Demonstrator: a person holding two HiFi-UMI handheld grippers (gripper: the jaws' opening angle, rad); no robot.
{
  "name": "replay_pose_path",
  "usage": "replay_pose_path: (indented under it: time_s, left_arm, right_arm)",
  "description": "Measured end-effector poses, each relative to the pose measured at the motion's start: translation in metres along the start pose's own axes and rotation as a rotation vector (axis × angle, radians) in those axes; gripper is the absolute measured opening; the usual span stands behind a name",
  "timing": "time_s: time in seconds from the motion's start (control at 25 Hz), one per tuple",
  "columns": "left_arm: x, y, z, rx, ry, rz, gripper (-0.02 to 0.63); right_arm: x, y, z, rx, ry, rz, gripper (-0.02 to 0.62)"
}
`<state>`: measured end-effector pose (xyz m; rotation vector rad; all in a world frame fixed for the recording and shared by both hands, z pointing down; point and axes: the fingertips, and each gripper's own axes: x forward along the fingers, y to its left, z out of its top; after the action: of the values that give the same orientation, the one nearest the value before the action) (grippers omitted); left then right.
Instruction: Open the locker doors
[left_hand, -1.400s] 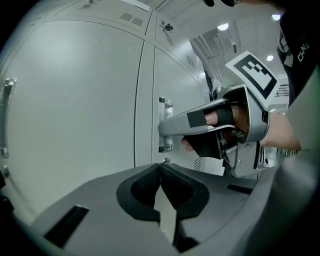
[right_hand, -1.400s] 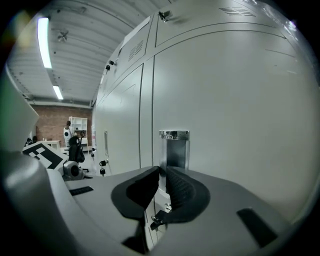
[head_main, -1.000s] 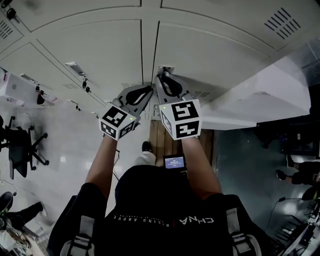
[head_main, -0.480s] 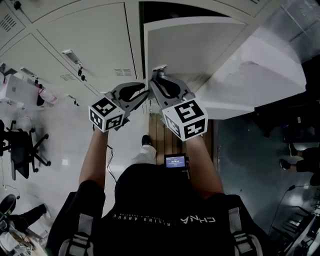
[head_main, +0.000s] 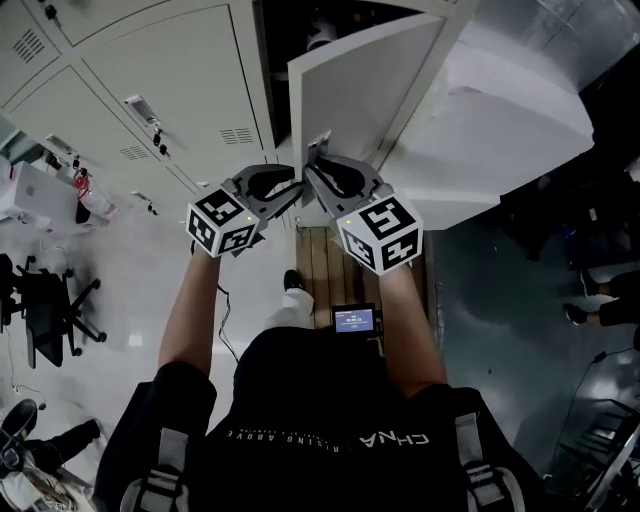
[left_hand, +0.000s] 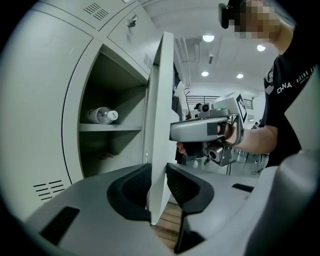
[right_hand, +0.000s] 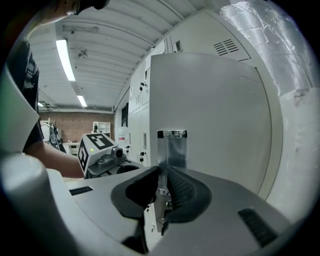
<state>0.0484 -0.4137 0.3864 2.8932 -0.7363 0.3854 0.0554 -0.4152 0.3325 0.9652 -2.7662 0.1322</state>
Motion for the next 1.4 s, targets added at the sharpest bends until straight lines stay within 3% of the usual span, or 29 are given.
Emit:
replay_pose_path:
  time_s: [0.4, 0.96, 1.24, 1.4]
  left_arm:
    - [0.024, -0.056, 0.003, 0.032, 0.027, -0.074, 0.097]
    - [0.087, -0.142, 0.018, 0.082, 0.033, -0.205, 0.092]
    - [0.118, -0.166, 0.023, 0.104, 0.023, -0.260, 0.074]
    - [0.137, -0.176, 0.029, 0.145, 0.014, -0.267, 0.063]
  right_arm:
    - [-0.058, 0.002, -0.013, -0.031, -0.014, -0.082, 0.055]
    - [-0.161, -0.025, -0.033, 0.002, -0.020, -0.302, 0.054]
    - [-0.199, -0.045, -0.032, 0.025, -0.040, -0.400, 0.041]
    - [-0.215, -0.050, -0.030, 0.034, -0.052, -0.386, 0.038]
